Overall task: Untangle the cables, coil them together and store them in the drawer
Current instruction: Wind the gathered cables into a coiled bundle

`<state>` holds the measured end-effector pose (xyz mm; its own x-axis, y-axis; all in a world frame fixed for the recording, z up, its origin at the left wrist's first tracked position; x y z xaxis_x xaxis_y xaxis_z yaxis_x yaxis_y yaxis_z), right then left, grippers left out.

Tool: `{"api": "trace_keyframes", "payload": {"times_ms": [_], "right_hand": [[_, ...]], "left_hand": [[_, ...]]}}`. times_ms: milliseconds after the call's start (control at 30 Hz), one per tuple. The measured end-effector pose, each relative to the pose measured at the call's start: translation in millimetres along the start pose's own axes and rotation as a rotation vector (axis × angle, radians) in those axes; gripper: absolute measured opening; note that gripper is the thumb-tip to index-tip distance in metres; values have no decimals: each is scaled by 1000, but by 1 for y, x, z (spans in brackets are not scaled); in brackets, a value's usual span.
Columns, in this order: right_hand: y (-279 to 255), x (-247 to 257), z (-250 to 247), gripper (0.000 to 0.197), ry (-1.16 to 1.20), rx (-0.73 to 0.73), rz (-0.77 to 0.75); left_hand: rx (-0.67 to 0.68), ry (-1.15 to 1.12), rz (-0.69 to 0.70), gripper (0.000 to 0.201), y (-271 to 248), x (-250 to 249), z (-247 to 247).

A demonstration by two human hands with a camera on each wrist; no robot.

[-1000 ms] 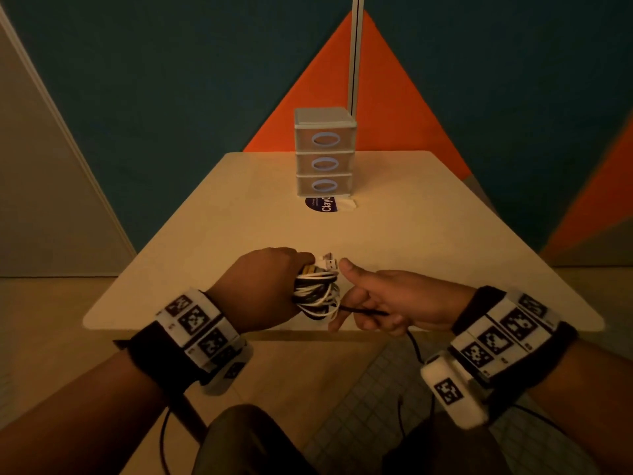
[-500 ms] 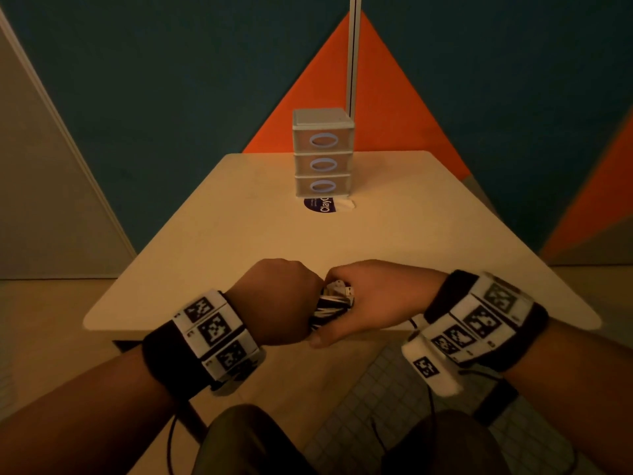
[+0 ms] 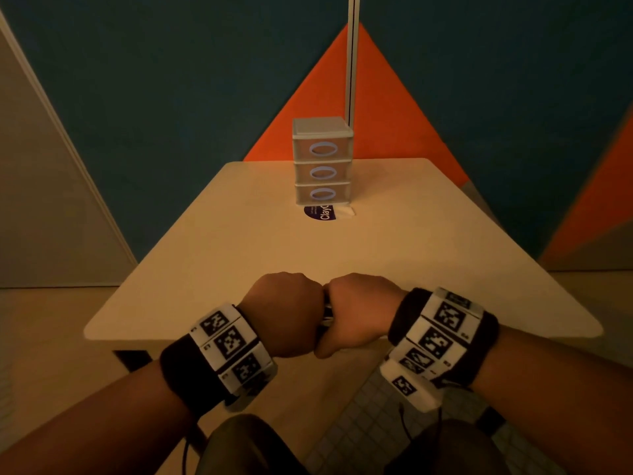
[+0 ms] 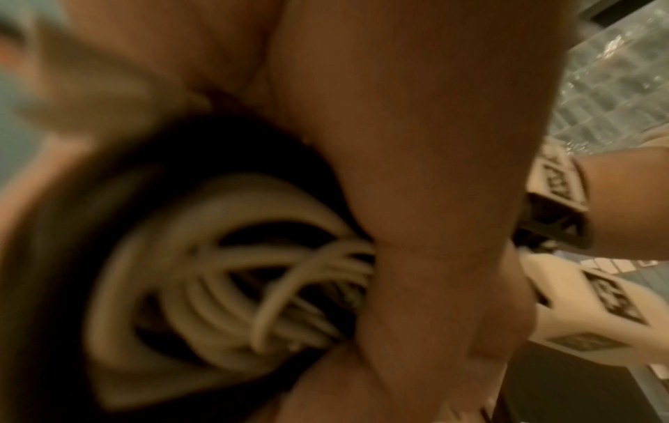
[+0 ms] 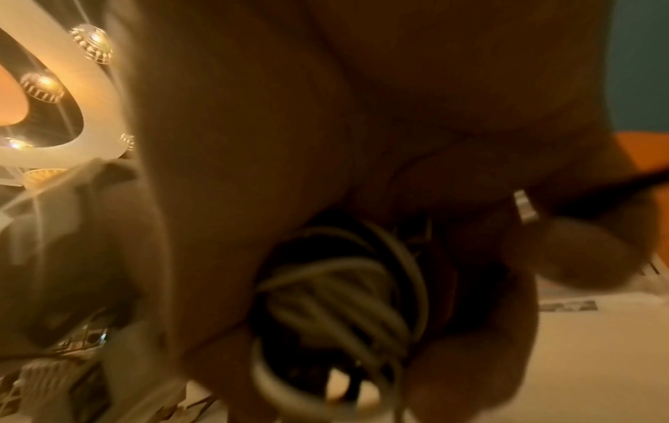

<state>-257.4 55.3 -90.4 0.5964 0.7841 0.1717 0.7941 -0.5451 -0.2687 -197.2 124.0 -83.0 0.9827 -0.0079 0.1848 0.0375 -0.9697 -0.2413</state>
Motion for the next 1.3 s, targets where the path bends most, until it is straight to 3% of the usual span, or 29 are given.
{"api": "trace_keyframes", "payload": {"times_ms": [67, 233, 367, 500, 533, 600, 667, 767, 933, 1067, 1133, 1200, 1300], "right_hand": [[1, -1, 2, 38, 16, -13, 18], [2, -9, -4, 30, 136, 30, 20], [1, -27, -15, 20, 382, 81, 50], [-7, -36, -25, 10, 717, 135, -27], [-9, -35, -26, 10, 797, 156, -56], [-14, -29, -29, 30, 896, 188, -126], [-18, -17, -27, 51, 931, 231, -199], [-25, 0, -25, 49, 944, 288, -281], [-34, 14, -30, 21, 980, 405, -383], [-39, 16, -34, 31, 1028, 391, -419], [-39, 18, -35, 23, 1037, 380, -395], [-35, 16, -32, 15, 1018, 398, -369], [-29, 8, -22, 36, 940, 455, -272]], "left_hand": [[-29, -35, -20, 23, 0, 3, 0], [-277, -127, 93, 85, -6, 14, -10], [-433, -213, 171, 96, -20, 32, -20], [-553, -735, 135, 116, -32, 63, -7], [-559, -900, 156, 116, -31, 66, -1], [-542, -1163, 257, 102, -26, 61, 6], [-531, -1285, 409, 70, -23, 44, 5], [-494, -1338, 590, 26, -23, 12, -10], [-606, -1530, 598, 39, -28, 10, -22], [-662, -1717, 653, 47, -27, 6, -29], [-682, -1751, 662, 44, -28, 5, -33], [-757, -1713, 581, 44, -31, 12, -36], [-934, -1562, 461, 38, -38, 28, -42]]}}
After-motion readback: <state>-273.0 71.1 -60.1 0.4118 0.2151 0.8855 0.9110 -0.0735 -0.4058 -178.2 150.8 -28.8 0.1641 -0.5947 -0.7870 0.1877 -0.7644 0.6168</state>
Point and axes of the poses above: each hand's wrist, its own y-axis towards the middle knuckle, its own z-axis out of the palm, x = y × z, the point moved 5 cm from there along y, towards the middle knuckle, and after that the axes turned 13 degrees about z, right-handed, at the moved point
